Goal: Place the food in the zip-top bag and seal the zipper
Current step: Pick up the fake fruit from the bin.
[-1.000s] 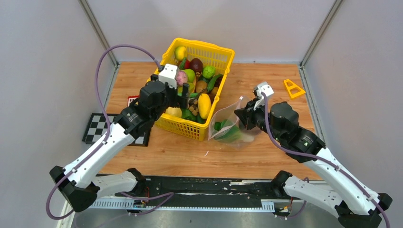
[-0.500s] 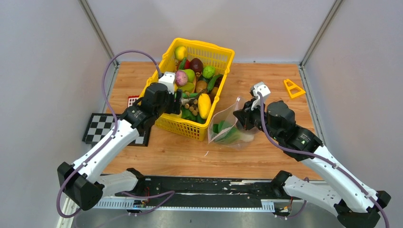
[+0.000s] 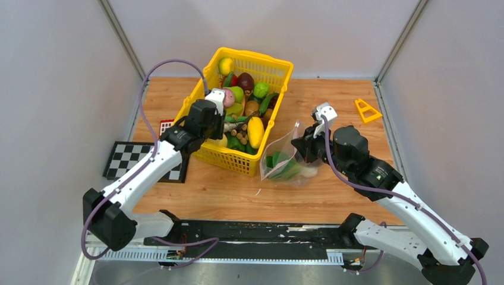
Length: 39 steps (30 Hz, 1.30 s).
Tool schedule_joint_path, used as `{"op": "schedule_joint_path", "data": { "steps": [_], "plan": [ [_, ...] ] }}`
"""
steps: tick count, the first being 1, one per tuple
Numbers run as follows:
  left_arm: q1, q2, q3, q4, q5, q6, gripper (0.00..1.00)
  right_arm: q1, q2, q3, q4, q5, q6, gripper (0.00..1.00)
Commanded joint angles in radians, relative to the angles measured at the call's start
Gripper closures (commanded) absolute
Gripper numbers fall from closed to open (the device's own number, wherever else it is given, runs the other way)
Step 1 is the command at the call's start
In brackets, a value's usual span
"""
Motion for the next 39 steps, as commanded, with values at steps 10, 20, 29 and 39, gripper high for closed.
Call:
{"op": "schedule_joint_path", "data": {
  "steps": [10, 20, 29, 39],
  "plan": [
    [0.010, -0.023, 0.019, 0.039, 0.029, -0.001, 1.00, -0.001, 0.017, 0.052, 0.012, -0.010, -0.004, 1.00],
    [0.010, -0.128, 0.000, 0.096, 0.066, -0.023, 1.00, 0.000, 0.018, 0.051, 0.011, -0.006, 0.000, 1.00],
    [0.010, -0.262, -0.029, 0.225, 0.173, -0.125, 1.00, -0.001, 0.014, 0.054, 0.015, -0.003, 0.011, 1.00],
    [0.010, -0.317, -0.089, 0.476, 0.433, -0.339, 1.00, -0.002, 0.000, 0.043, 0.060, 0.005, 0.073, 1.00]
  ]
}}
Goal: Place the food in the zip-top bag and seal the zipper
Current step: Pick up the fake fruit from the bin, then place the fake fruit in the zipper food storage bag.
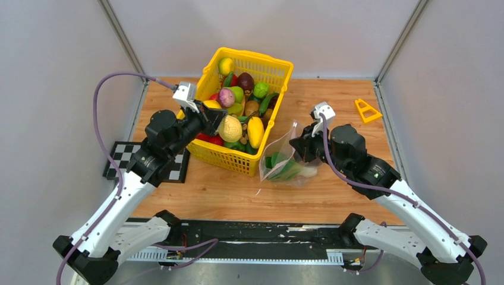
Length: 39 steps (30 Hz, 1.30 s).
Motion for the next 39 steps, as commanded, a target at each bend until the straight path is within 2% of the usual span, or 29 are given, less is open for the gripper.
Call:
{"op": "schedule_joint_path", "data": {
  "steps": [1, 5, 10, 18, 31, 39],
  "plan": [
    [0.006, -0.016, -0.063, 0.255, 0.203, -0.180, 1.00, -0.001, -0.025, 0.034, 0.064, 0.021, 0.063, 1.00],
    [-0.011, -0.008, -0.139, 0.507, 0.289, -0.290, 1.00, -0.001, -0.021, 0.054, 0.039, 0.064, 0.095, 1.00],
    [-0.138, 0.019, -0.144, 0.569, 0.237, -0.197, 1.00, -0.001, -0.001, 0.128, -0.073, 0.136, 0.143, 1.00],
    [-0.257, 0.123, -0.188, 0.767, 0.176, -0.147, 1.00, -0.001, 0.006, 0.176, -0.139, 0.077, 0.233, 1.00],
    [-0.412, 0.236, -0.186, 0.863, 0.072, 0.004, 1.00, -0.001, 0.015, 0.211, -0.184, 0.091, 0.247, 1.00],
    [-0.486, 0.274, -0.237, 0.974, -0.098, 0.160, 1.00, -0.003, -0.006, 0.238, -0.188, 0.074, 0.274, 1.00]
  ]
}}
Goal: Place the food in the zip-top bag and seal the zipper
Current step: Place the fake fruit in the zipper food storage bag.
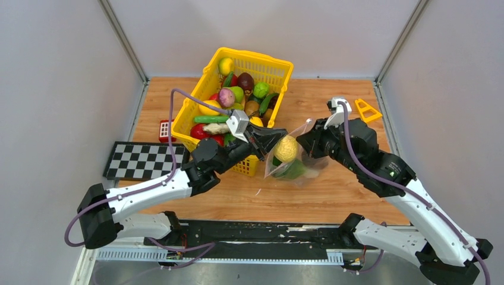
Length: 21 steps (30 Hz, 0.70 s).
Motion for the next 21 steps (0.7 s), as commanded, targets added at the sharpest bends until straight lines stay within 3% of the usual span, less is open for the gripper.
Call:
{"op": "schedule_joint_path", "data": {
  "steps": [1, 11, 21],
  "plan": [
    [-0.018, 0.033, -0.039, 0.149, -0.126, 0.122, 1.00, -0.001, -0.031, 0.074, -0.010, 0.019, 0.047, 1.00],
    [-0.077, 0.127, -0.029, 0.309, -0.260, 0.275, 1.00, -0.002, -0.051, 0.072, -0.025, 0.011, 0.084, 1.00],
    [-0.134, 0.225, -0.039, 0.490, -0.310, 0.159, 1.00, -0.004, -0.061, 0.017, 0.029, 0.034, 0.125, 1.00]
  ]
}}
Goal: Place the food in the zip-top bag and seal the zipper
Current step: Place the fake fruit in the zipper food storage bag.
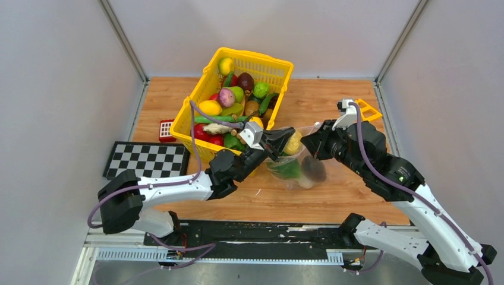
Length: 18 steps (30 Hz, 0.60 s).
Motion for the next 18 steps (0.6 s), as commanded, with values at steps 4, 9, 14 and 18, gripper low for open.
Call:
{"op": "schedule_joint_path", "data": {
  "steps": [4, 9, 14, 18],
  "plan": [
    [-0.040, 0.062, -0.018, 0.206, -0.077, -0.118, 1.00, -0.012, -0.035, -0.044, 0.121, 0.022, 0.060, 1.00],
    [-0.042, 0.088, -0.064, 0.267, -0.140, -0.198, 1.00, -0.033, -0.059, -0.068, 0.138, 0.029, 0.077, 1.00],
    [-0.050, 0.085, -0.050, 0.212, -0.127, -0.188, 0.84, -0.060, -0.068, -0.083, 0.145, 0.009, 0.082, 1.00],
    [-0.048, 0.054, -0.008, 0.058, -0.078, -0.158, 0.63, -0.073, -0.068, -0.089, 0.153, -0.008, 0.082, 1.00]
  ]
}}
